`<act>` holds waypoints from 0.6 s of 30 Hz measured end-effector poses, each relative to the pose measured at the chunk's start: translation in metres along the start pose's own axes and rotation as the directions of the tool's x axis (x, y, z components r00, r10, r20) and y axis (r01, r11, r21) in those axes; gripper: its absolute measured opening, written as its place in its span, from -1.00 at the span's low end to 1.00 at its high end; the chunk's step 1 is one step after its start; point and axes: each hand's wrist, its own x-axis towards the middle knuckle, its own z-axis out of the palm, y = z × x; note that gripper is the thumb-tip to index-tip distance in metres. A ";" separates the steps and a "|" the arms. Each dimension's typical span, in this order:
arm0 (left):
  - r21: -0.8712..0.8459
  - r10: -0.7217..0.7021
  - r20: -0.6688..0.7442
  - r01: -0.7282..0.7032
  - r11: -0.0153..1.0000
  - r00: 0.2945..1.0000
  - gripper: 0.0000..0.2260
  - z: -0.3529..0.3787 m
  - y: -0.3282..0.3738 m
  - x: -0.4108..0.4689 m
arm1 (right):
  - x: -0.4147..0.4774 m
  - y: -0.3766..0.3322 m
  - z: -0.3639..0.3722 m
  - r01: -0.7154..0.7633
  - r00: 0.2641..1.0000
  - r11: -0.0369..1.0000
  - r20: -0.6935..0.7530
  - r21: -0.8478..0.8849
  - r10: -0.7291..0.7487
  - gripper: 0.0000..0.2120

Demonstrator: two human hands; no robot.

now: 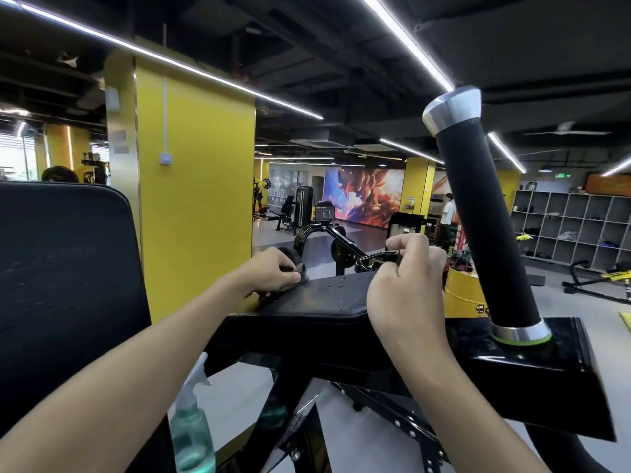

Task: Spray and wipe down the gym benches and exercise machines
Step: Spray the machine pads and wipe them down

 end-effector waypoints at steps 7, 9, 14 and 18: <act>0.015 -0.005 -0.043 0.006 1.000 0.999 -0.74 0.003 -0.006 -0.001 | -0.002 -0.001 -0.005 -0.010 1.000 0.999 0.017 -0.049 0.010 -0.73; 0.033 -0.002 -0.024 0.003 0.999 1.000 -0.73 0.000 -0.001 -0.003 | -0.002 -0.003 -0.006 -0.021 0.999 0.998 0.023 -0.063 0.022 -0.76; -0.080 0.136 0.021 -0.134 0.988 0.991 -0.87 -0.010 0.020 -0.020 | -0.002 -0.005 -0.007 -0.029 0.999 0.997 0.031 -0.073 0.031 -0.78; 0.100 0.029 -0.029 -0.026 0.995 0.999 -0.80 -0.003 0.011 -0.021 | -0.004 -0.005 -0.010 -0.029 0.998 0.996 0.044 -0.088 0.033 -0.80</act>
